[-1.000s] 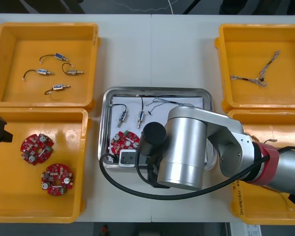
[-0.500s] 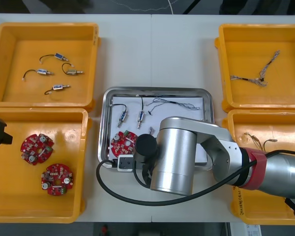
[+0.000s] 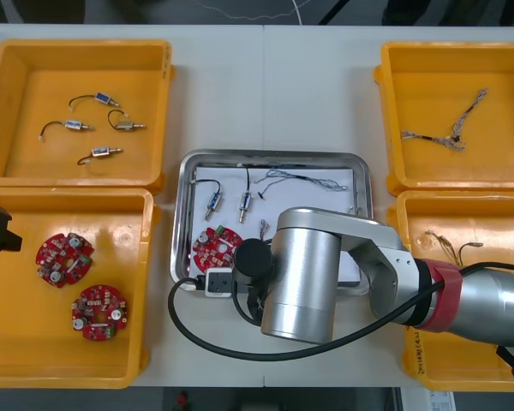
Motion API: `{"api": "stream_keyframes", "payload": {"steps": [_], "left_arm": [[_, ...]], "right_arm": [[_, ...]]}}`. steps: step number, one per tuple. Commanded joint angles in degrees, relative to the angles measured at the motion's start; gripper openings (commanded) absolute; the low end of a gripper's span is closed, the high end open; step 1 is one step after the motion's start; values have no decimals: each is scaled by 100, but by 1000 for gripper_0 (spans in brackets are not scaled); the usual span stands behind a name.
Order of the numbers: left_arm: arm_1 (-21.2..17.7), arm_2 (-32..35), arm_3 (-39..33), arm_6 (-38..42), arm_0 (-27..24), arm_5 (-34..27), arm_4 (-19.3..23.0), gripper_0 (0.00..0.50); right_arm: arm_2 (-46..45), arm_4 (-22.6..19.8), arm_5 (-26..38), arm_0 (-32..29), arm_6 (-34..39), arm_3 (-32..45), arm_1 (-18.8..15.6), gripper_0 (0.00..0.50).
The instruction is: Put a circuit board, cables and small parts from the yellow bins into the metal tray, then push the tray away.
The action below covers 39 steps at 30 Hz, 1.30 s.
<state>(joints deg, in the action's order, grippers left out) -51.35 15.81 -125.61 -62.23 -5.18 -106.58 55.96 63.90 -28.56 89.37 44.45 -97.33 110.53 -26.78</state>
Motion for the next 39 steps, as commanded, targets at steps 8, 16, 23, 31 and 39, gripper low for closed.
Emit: {"api": "stream_keyframes", "payload": {"steps": [8,16,23,31,39], "left_arm": [[-226,159,-52,-78,122,49,46,500],[-226,159,-52,-78,122,49,46,500],[-226,159,-52,-78,122,49,46,500],[-226,159,-52,-78,122,49,46,500],[-226,159,-52,-78,122,49,46,500]], "right_arm": [[88,360,-42,231,-67,56,68,0],[88,544,-69,248,-58,56,-20,0],[88,632,-69,292,-41,56,-20,0],[88,641,-174,785,-76,-216,-47,0],[88,562,-851,1224,-93,-805,-55,0]]}}
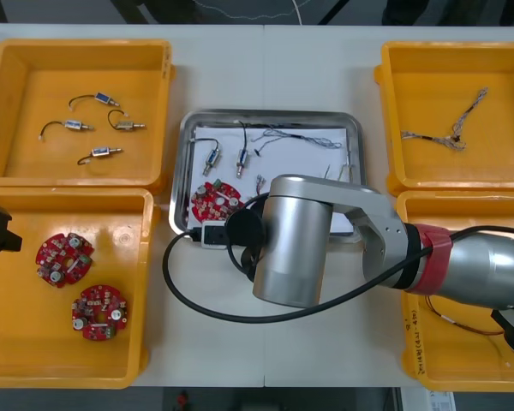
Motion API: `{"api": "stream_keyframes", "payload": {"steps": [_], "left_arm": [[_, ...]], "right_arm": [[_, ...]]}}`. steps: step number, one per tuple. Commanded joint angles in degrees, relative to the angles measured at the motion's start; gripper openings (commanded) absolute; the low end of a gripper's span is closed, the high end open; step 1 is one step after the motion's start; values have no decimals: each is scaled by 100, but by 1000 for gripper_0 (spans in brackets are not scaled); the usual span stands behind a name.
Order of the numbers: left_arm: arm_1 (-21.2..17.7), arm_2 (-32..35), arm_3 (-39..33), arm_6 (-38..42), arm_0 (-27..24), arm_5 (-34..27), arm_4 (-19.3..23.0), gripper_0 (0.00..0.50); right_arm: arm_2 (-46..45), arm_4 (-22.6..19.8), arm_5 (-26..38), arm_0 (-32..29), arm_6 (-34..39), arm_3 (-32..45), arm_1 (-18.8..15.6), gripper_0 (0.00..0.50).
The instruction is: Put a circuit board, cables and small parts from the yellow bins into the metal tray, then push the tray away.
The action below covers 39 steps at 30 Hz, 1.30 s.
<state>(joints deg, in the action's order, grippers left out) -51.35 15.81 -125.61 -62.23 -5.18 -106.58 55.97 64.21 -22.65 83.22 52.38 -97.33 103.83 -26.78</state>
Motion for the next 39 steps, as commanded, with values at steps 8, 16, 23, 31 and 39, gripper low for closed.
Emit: {"api": "stream_keyframes", "payload": {"steps": [8,16,23,31,39], "left_arm": [[-226,159,-52,-78,122,49,46,500],[-226,159,-52,-78,122,49,46,500],[-226,159,-52,-78,122,49,46,500],[-226,159,-52,-78,122,49,46,500],[-226,159,-52,-78,122,49,46,500]], "right_arm": [[56,-29,-667,932,-155,-777,-108,0],[91,-29,-1300,1293,-383,-1612,-108,0],[487,-82,-1976,1679,-427,-2262,-108,0],[522,-267,-2363,1811,-471,-2675,-108,0],[425,-276,-2381,1882,-480,-2790,-108,0]]}}
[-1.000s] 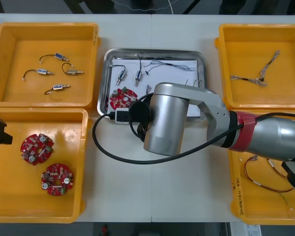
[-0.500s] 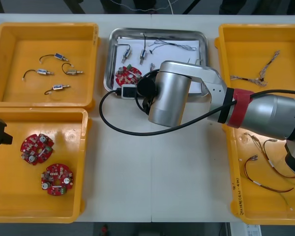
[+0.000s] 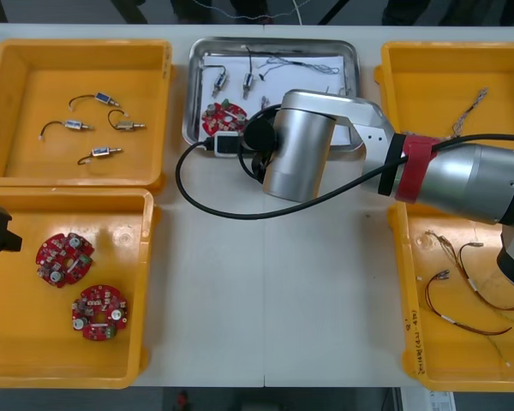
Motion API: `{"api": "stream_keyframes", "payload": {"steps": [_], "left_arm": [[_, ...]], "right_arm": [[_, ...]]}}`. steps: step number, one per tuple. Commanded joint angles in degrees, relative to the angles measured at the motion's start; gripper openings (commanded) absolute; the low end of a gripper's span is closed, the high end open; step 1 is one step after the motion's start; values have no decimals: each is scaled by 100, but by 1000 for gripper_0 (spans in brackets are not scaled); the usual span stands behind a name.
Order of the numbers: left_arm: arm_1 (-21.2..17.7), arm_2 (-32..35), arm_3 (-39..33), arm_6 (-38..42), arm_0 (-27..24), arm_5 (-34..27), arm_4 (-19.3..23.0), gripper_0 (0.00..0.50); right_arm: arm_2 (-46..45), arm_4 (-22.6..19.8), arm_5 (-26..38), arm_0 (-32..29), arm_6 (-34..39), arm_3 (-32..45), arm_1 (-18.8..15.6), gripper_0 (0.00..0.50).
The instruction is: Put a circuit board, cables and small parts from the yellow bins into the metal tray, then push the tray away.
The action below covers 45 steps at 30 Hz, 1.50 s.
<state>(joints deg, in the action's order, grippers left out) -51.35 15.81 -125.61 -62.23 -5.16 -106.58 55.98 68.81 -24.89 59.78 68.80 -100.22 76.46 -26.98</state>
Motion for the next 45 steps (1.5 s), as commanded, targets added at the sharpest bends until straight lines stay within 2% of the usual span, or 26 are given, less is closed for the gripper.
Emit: {"api": "stream_keyframes", "payload": {"steps": [1,2,3,4,5,6,7,8,12,16,24,34,40,45], "left_arm": [[-226,159,-52,-78,120,49,44,500],[-226,159,-52,-78,120,49,44,500],[-226,159,-52,-78,120,49,44,500],[-226,159,-52,-78,120,49,44,500],[-226,159,-52,-78,120,49,44,500],[-226,159,-52,-78,120,49,44,500],[-226,159,-52,-78,120,49,44,500],[-226,159,-52,-78,120,49,44,500],[-226,159,-52,-78,120,49,44,500],[-226,159,-52,-78,120,49,44,500],[-226,159,-52,-78,120,49,44,500],[-226,159,-52,-78,120,49,44,500],[-226,159,-52,-78,120,49,44,500],[-226,159,-52,-78,120,49,44,500]], "right_arm": [[-61,-51,-37,239,-173,-52,-88,2],[-79,-51,-37,239,-182,-52,-88,15],[-123,-51,-37,239,-200,-78,-79,63],[-149,-51,-37,239,-209,-113,-70,163],[-149,-60,-37,256,-209,-140,-61,289],[-149,-60,-37,256,-217,-140,-61,343],[-149,-69,-37,256,-217,-140,-61,435],[-149,-78,-37,256,-217,-140,-61,500],[-202,-166,-37,265,-217,-140,-61,500],[-404,-517,95,256,-235,-140,-61,500],[-782,-1009,1000,186,-156,423,-53,500],[-1740,-974,2398,-350,-50,1768,-53,500],[-2460,-939,3505,-825,29,2778,-79,500],[-2935,-781,4243,-1211,117,3437,-149,500]]}}
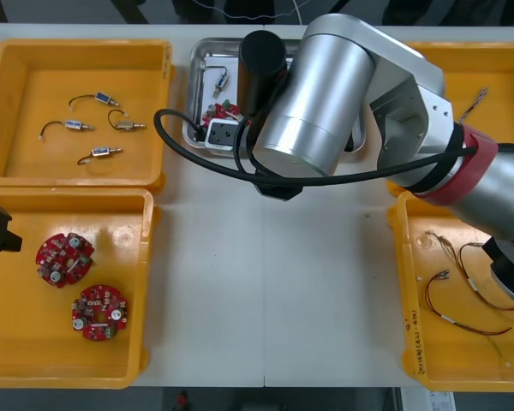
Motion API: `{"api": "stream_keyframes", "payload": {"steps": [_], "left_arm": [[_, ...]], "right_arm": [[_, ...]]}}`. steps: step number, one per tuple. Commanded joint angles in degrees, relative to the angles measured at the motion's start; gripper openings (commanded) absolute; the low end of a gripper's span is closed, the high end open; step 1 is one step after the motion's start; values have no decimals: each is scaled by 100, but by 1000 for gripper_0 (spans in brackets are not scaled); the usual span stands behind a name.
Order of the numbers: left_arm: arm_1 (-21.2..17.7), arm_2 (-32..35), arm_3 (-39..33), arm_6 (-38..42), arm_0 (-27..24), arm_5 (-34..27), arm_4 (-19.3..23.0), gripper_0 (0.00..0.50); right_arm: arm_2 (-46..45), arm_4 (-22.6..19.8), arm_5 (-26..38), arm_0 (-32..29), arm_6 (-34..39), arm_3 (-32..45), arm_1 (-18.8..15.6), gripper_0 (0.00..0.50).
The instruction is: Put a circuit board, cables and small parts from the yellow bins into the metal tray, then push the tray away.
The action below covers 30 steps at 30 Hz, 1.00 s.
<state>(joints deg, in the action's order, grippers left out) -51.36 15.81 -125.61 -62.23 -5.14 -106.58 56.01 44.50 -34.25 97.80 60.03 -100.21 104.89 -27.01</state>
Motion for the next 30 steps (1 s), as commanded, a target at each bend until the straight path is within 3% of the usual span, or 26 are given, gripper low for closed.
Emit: {"api": "stream_keyframes", "payload": {"steps": [1,6,21,30], "left_arm": [[-226,159,-52,-78,119,49,42,500],[-226,159,-52,-78,119,49,42,500],[-226,159,-52,-78,119,49,42,500],[-226,159,-52,-78,119,49,42,500]], "right_arm": [[-557,164,530,-378,133,665,-155,500],[-1067,190,1220,-748,678,1227,-182,500],[-2332,138,1220,-1846,2330,2396,-507,500],[-3747,-609,1220,-2646,2972,2545,-876,500]]}}
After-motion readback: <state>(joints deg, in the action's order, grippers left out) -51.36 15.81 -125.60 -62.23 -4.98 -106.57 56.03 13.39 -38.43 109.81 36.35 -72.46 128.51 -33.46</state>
